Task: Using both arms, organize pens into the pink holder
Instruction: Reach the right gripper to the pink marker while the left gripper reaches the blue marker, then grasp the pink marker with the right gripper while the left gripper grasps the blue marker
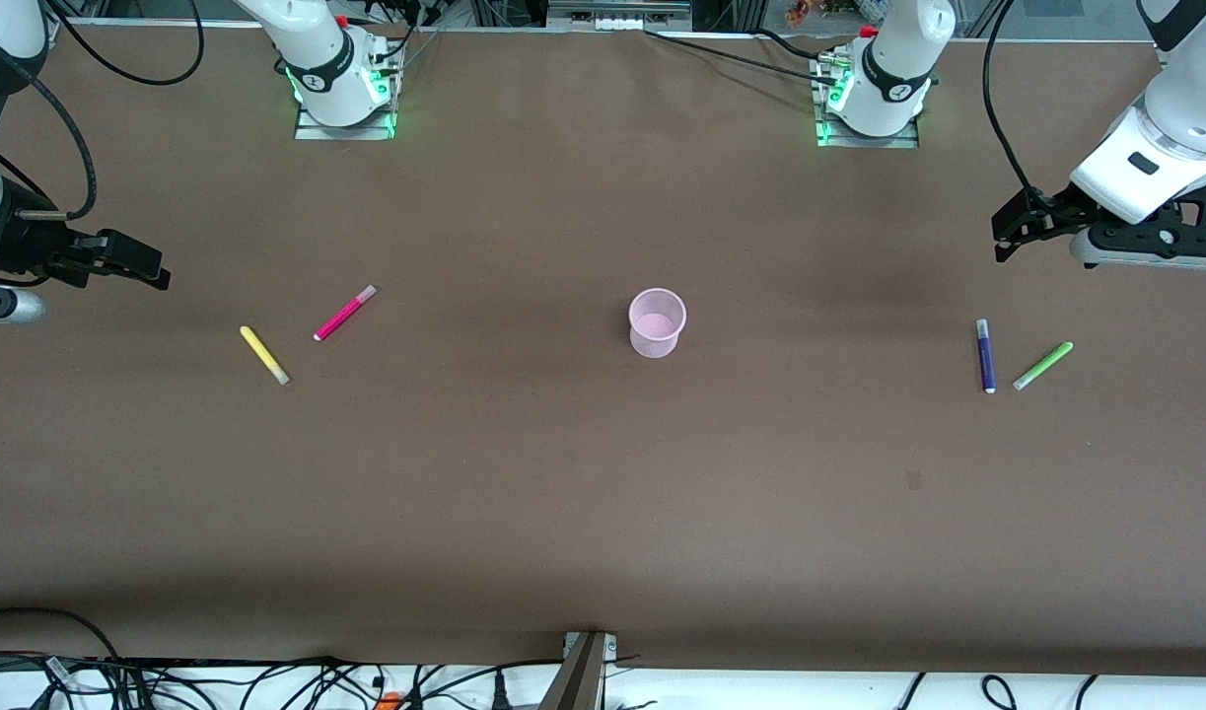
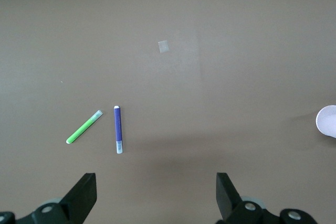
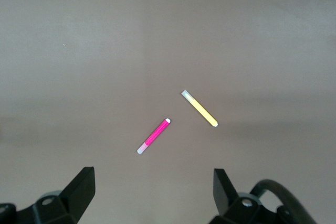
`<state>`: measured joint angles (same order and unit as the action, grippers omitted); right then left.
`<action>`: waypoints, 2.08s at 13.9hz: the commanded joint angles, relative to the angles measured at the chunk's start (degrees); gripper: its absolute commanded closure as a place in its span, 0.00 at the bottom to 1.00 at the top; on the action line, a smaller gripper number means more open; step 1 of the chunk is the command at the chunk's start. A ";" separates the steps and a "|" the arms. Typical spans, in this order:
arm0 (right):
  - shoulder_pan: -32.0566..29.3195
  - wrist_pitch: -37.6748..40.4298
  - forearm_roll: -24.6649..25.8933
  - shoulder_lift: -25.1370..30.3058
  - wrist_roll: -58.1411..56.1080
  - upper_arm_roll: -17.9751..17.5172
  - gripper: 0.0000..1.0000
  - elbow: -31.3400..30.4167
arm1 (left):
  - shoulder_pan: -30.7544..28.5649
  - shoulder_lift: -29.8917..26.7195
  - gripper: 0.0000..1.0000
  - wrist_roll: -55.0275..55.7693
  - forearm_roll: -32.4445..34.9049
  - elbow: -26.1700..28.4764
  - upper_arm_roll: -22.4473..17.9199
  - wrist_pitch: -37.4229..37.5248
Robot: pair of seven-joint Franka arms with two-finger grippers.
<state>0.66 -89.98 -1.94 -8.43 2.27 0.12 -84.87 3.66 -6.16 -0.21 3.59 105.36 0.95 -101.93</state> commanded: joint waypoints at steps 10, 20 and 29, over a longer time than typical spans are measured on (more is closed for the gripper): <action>-1.54 0.25 -0.08 0.61 5.26 -0.29 0.00 -1.09 | -2.32 7.55 0.00 0.12 -0.25 -2.70 -0.60 3.23; 2.32 -3.00 0.88 -10.10 30.39 -0.65 0.02 -3.01 | -11.05 22.41 0.00 -12.26 3.08 6.51 -0.60 -16.34; 6.64 -24.88 2.56 -11.43 42.99 0.32 0.06 -24.28 | -14.65 34.54 0.11 -15.69 5.90 10.49 -0.51 -35.53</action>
<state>7.72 -112.96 0.01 -21.98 44.50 -0.17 -104.83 -10.27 27.87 -14.01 8.69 116.54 0.03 -136.78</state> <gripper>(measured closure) 0.053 0.000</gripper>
